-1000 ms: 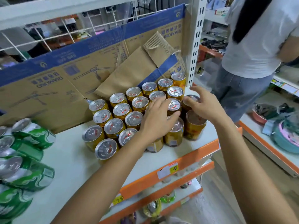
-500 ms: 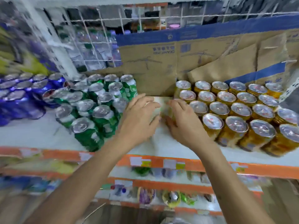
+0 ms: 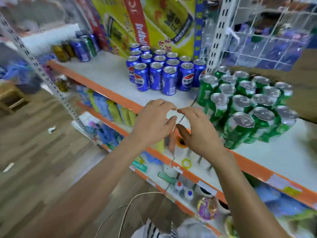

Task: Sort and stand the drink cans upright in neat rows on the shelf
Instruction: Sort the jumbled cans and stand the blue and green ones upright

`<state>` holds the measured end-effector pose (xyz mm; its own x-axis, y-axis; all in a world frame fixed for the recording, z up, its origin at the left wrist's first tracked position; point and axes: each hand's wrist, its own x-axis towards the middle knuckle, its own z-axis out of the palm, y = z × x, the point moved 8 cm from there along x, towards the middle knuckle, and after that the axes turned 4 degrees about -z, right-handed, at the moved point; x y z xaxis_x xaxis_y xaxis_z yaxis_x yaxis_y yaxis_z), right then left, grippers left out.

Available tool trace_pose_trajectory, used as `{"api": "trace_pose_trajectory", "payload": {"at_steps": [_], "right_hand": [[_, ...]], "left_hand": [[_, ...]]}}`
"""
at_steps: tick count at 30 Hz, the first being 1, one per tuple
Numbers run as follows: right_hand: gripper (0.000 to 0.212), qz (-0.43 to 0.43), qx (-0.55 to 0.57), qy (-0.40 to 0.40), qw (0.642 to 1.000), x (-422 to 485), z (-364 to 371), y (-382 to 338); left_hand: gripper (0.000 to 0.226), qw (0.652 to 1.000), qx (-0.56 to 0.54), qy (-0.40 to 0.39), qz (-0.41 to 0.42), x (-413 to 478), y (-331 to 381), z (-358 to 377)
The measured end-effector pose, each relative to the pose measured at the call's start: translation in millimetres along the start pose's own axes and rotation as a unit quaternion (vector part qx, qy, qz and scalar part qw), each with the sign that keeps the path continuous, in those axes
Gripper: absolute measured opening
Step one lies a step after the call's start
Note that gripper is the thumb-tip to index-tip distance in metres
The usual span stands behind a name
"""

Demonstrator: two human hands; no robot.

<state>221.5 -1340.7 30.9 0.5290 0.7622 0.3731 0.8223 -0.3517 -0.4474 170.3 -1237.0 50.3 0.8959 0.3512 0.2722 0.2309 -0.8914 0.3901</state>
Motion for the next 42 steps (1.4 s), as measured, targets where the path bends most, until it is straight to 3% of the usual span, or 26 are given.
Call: {"api": "trace_pose_trajectory", "payload": {"at_steps": [9, 15, 24, 29, 33, 39, 42], "right_hand": [[0.035, -0.096, 0.004, -0.036, 0.995, 105.9, 93.7, -66.3], [0.039, -0.07, 0.055, -0.046, 0.995, 207.7, 168.8, -74.9], [0.042, -0.05, 0.09, -0.068, 0.992, 372.7, 268.3, -91.9], [0.043, -0.033, 0.093, -0.102, 0.99, 409.0, 305.9, -95.8], [0.044, 0.028, 0.083, -0.094, 0.992, 443.2, 332.0, -84.7], [0.065, 0.093, 0.103, -0.119, 0.983, 516.0, 378.4, -85.7], [0.073, 0.118, 0.101, -0.09, 0.984, 563.6, 394.2, -86.5]], "left_hand": [[0.049, 0.993, 0.029, 0.028, -0.108, 16.0, -157.9, -33.0], [0.042, 0.986, 0.051, 0.037, -0.152, 68.9, -264.1, -57.6], [0.051, 0.976, 0.095, 0.019, -0.194, 164.1, -418.1, -92.2], [0.063, 0.968, 0.068, 0.008, -0.24, 188.6, -475.8, -93.6], [0.071, 0.968, 0.039, 0.012, -0.249, 225.7, -516.3, -94.6], [0.084, 0.968, -0.057, 0.022, -0.243, 293.6, -584.5, -100.2], [0.089, 0.975, -0.058, 0.012, -0.214, 329.9, -616.4, -105.0]]}}
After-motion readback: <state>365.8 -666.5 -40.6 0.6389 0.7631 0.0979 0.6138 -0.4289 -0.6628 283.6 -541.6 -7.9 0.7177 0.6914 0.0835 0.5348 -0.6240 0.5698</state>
